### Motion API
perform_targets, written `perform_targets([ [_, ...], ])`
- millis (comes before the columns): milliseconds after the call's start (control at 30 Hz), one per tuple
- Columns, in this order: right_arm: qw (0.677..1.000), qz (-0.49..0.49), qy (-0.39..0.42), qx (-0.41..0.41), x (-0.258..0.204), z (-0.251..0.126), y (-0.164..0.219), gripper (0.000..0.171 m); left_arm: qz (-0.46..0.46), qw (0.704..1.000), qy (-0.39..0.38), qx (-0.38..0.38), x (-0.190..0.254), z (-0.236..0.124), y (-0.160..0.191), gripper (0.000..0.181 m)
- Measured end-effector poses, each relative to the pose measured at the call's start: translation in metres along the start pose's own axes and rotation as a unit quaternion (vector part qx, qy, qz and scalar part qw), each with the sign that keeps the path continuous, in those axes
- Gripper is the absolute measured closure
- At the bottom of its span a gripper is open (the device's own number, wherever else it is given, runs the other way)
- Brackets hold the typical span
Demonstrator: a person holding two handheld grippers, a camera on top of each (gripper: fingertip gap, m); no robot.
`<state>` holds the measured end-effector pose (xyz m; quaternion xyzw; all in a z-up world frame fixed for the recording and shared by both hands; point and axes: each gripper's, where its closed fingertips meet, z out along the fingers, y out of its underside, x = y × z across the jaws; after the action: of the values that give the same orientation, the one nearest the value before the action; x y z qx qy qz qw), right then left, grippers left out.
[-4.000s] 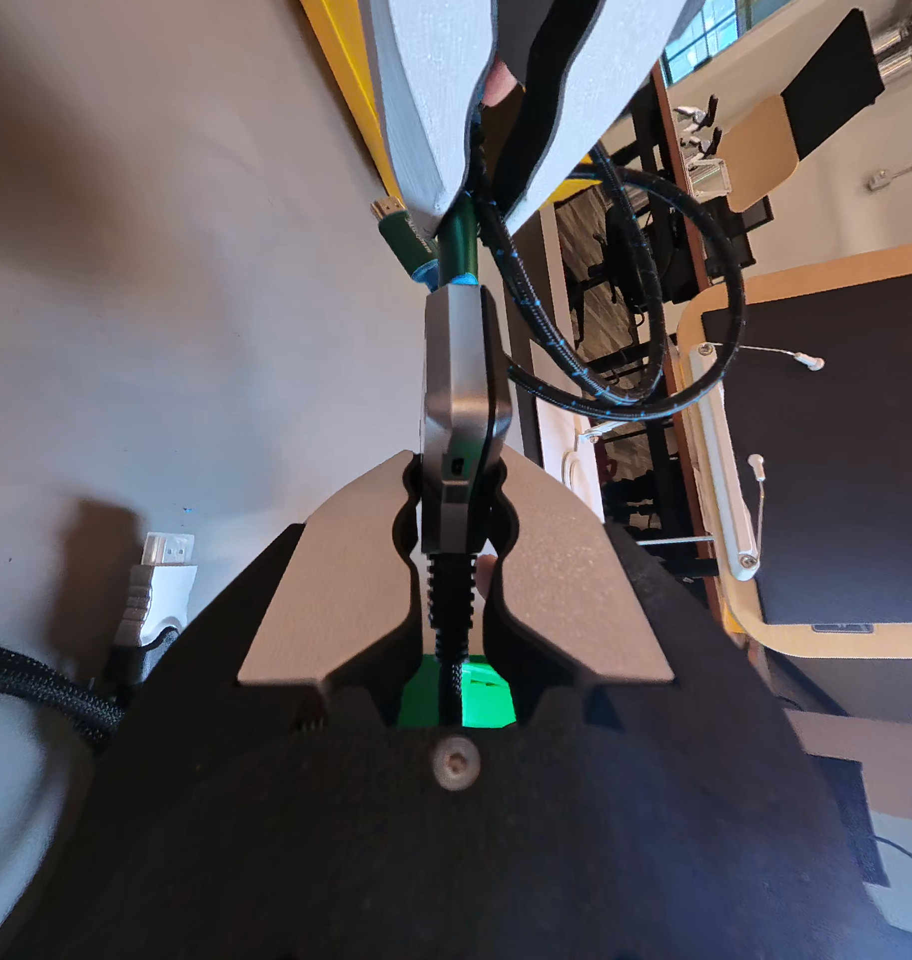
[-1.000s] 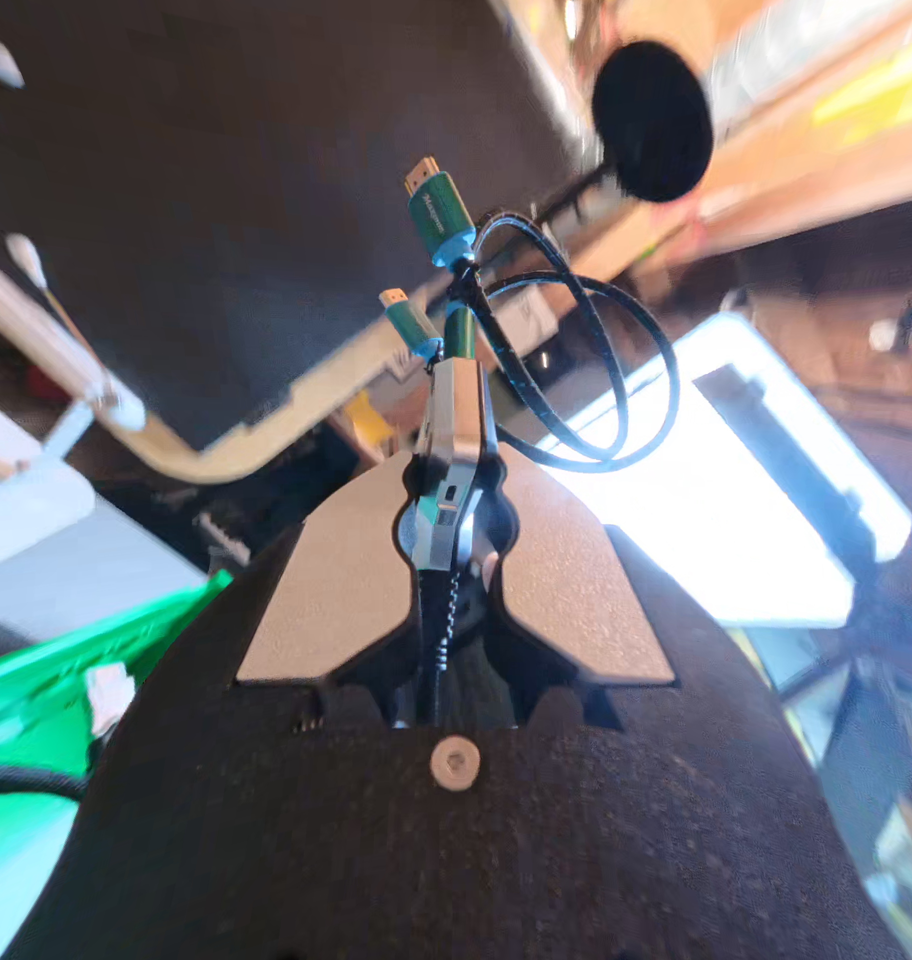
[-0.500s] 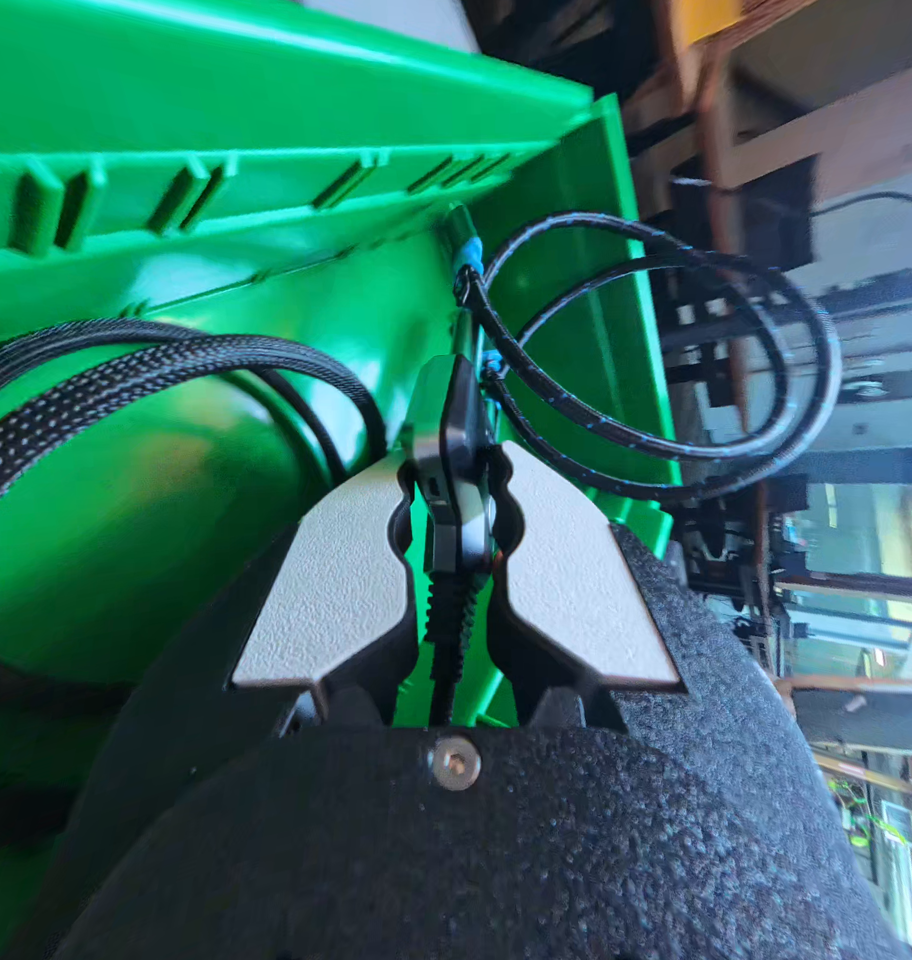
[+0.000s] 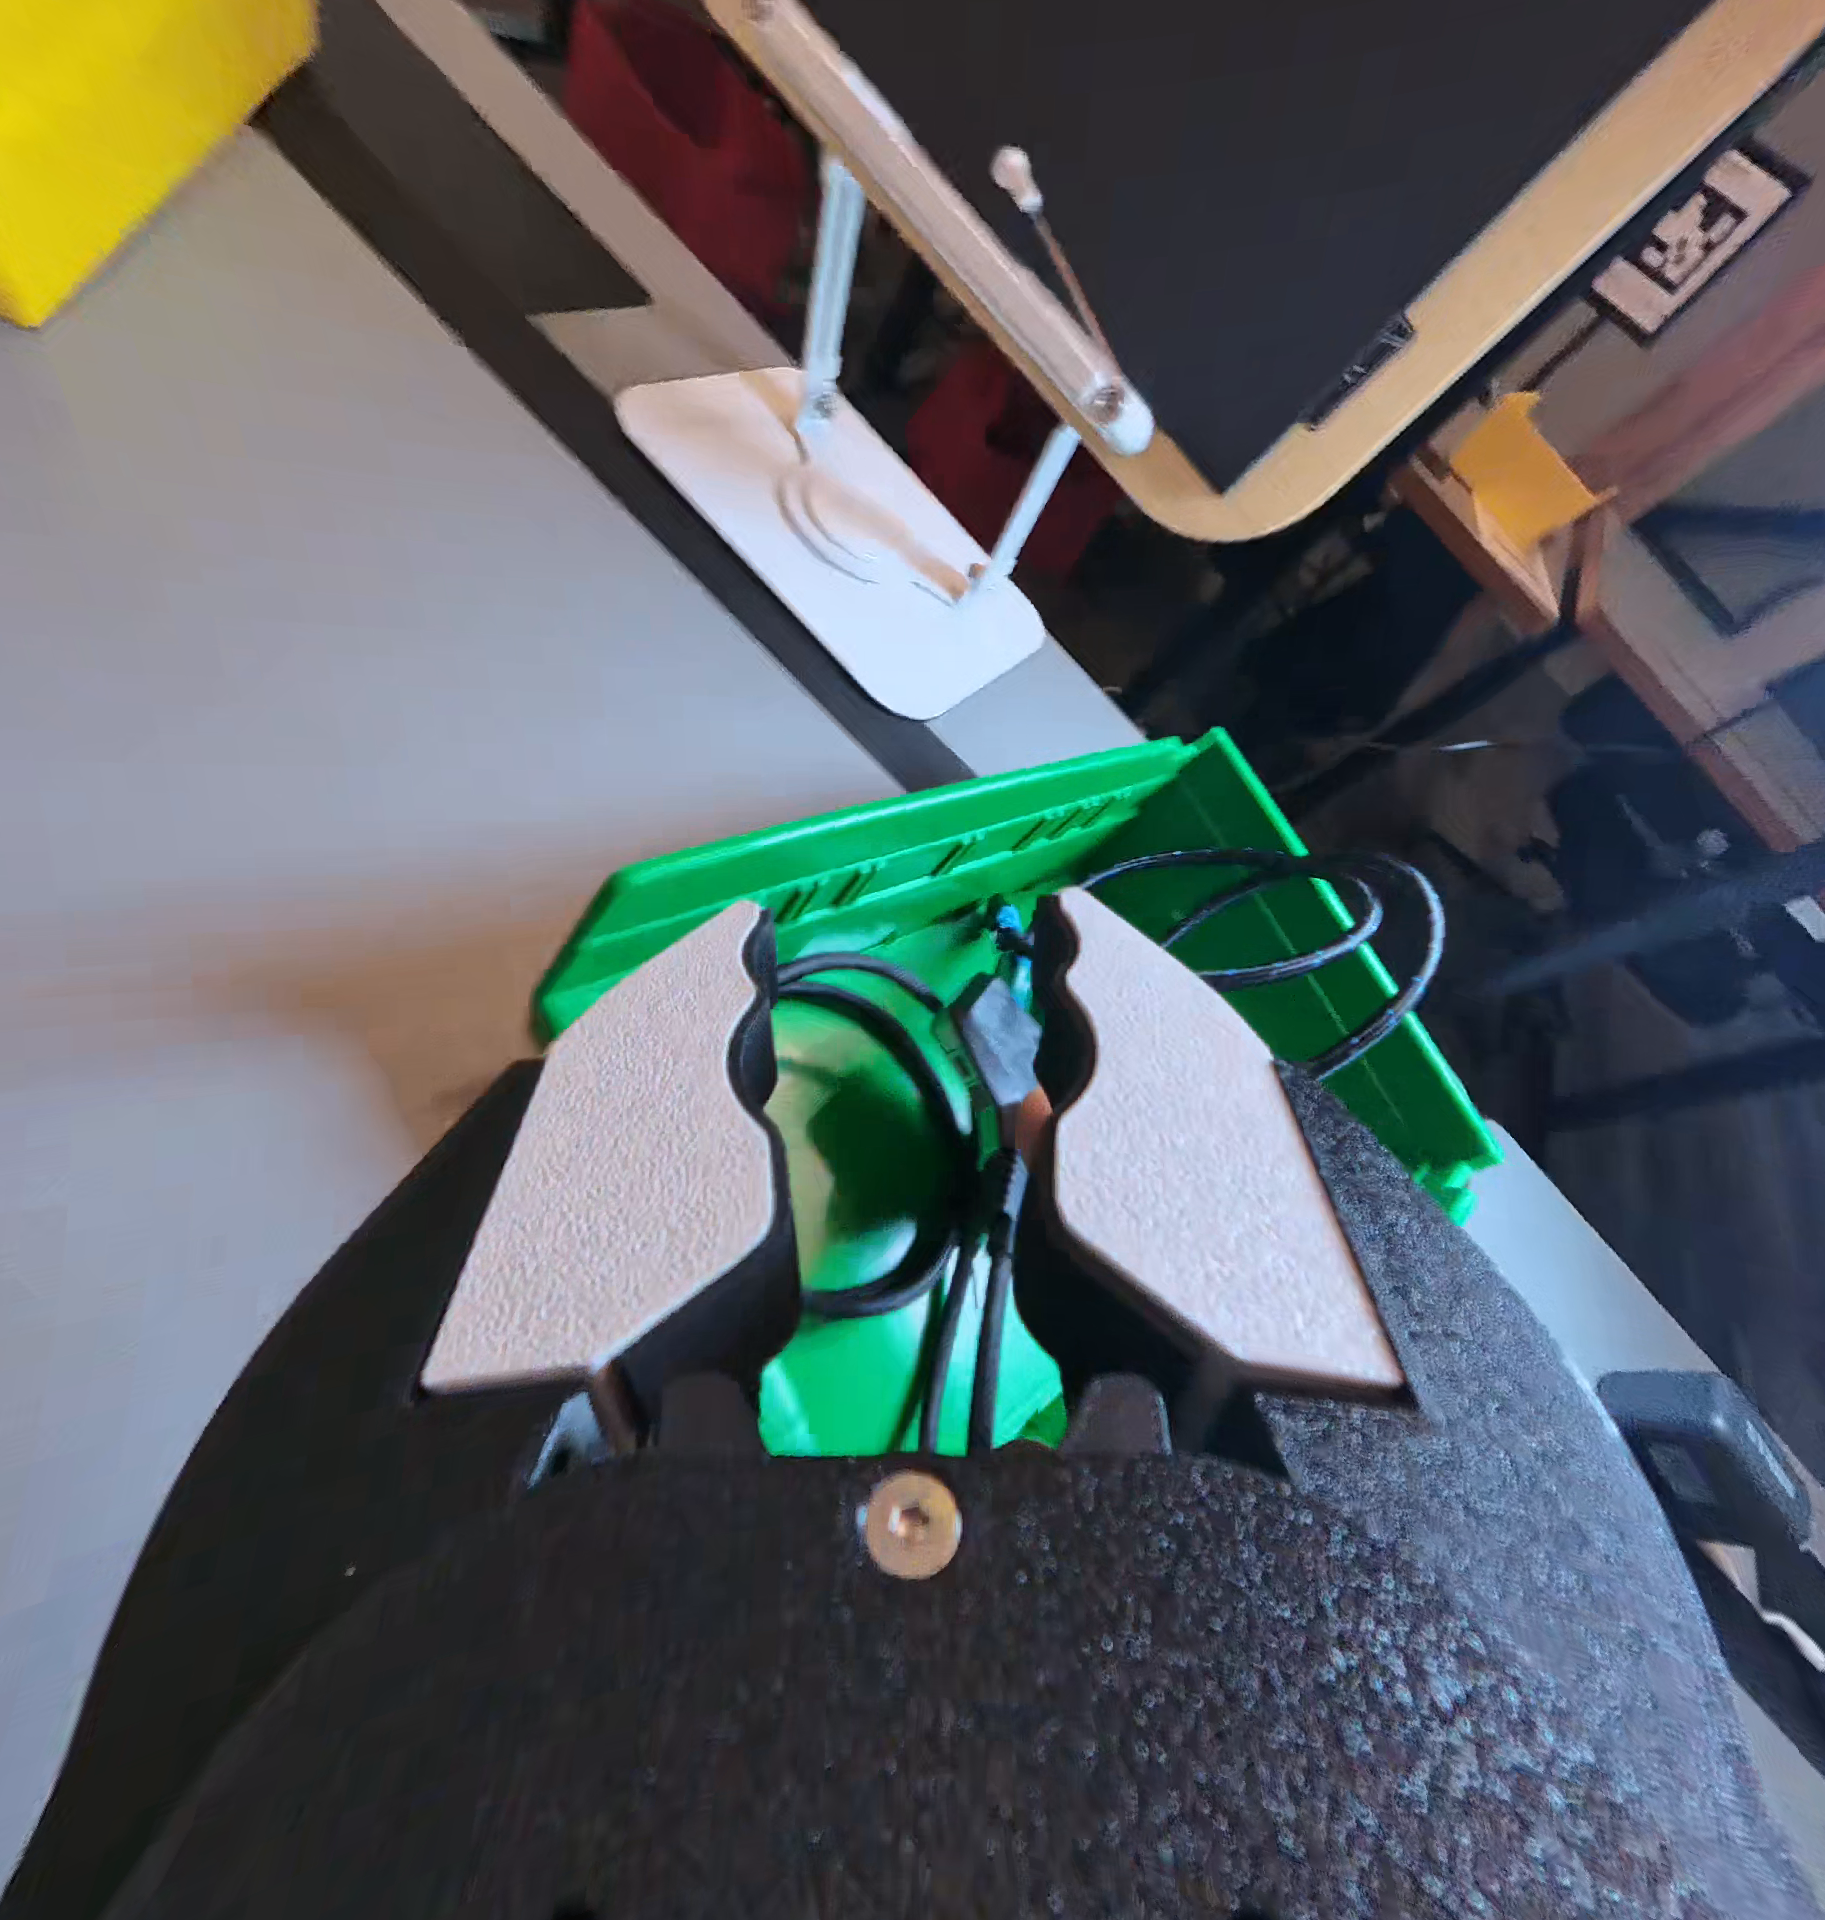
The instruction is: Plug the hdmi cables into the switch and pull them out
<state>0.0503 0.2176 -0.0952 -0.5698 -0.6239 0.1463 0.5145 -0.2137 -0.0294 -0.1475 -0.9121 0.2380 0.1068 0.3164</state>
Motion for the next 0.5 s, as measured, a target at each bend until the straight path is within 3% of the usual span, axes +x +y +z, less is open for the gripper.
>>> perform_targets([
  [100,0.996,-0.056,-0.054,-0.043,-0.042,-0.026,0.029,0.129,-0.001,0.993,0.036,-0.110,0.015,0.010,0.058,0.122],
  [233,0.983,-0.111,-0.075,-0.124,-0.077,-0.045,0.083,0.130,0.013,0.979,0.018,-0.202,0.015,0.027,0.110,0.124],
  [433,0.979,-0.115,-0.024,-0.167,-0.066,-0.041,0.115,0.130,0.071,0.960,-0.022,-0.269,0.006,0.037,0.122,0.148],
  [500,0.979,-0.120,-0.011,-0.166,-0.061,-0.036,0.114,0.129,0.097,0.955,-0.036,-0.279,0.005,0.038,0.123,0.148],
])
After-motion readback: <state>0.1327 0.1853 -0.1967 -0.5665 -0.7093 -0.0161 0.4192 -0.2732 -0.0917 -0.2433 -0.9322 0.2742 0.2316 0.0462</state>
